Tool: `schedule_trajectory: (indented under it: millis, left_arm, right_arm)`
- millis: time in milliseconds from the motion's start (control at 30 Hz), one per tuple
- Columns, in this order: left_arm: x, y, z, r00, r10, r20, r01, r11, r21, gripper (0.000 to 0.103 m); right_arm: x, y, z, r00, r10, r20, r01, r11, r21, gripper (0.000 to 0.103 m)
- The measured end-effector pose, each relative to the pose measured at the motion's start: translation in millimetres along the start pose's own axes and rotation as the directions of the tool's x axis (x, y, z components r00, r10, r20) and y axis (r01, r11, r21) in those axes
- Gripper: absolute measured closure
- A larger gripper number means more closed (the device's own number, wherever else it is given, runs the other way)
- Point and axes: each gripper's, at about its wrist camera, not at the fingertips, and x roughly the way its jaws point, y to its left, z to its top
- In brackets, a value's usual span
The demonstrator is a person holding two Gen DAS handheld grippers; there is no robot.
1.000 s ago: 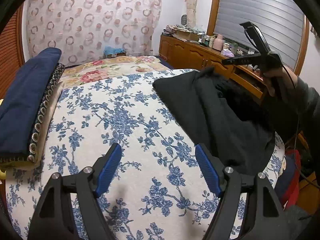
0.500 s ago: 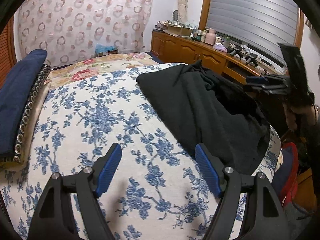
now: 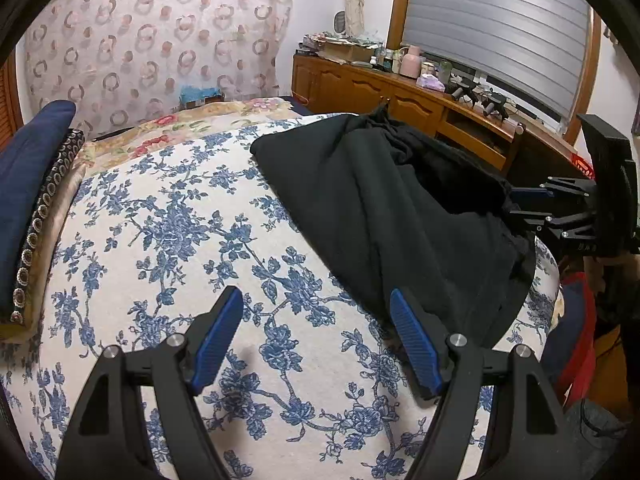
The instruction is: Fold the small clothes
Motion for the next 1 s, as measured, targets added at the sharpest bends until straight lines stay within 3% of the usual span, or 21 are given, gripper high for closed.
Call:
schedule_trajectory:
  millis: [267, 367, 433, 500, 767, 1000]
  left_arm:
    - [4, -3, -2, 1.000, -0.002, -0.012, 0.002, 1.000, 0.004, 0.027]
    - [5, -4, -3, 1.000, -0.003, -0.017, 0.003, 1.000, 0.007, 0.027]
    - [6, -5, -3, 1.000, -0.004, -0.021, 0.004, 1.000, 0.008, 0.027]
    - [7, -6, -3, 1.000, -0.004, -0.025, 0.005, 1.000, 0.010, 0.027]
    - [7, -11, -3, 0.999, -0.010, -0.030, 0.011, 1.000, 0.022, 0.027]
    - [7, -17, -2, 0.999, -0.025, -0.032, 0.026, 0.999, 0.031, 0.027]
  right_arm:
    - [12, -5, -5, 1.000, -0.005, -0.012, 0.006, 1.000, 0.031, 0.062]
    - [14, -6, -5, 1.000, -0.011, -0.011, 0.011, 0.999, 0.032, 0.073]
    - [14, -7, -6, 1.000, -0.003, -0.007, 0.003, 0.999, 0.036, 0.093]
    - [10, -8, -7, 1.000, 0.018, 0.001, -0.018, 0.998, 0.052, 0.099]
    - [-36, -16, -7, 0.997, 0.001, 0.081, -0.007, 0.997, 0.077, 0.101]
    - [-64, -29, -34, 0.999, -0.037, 0.015, 0.036, 0.996, 0.081, 0.101]
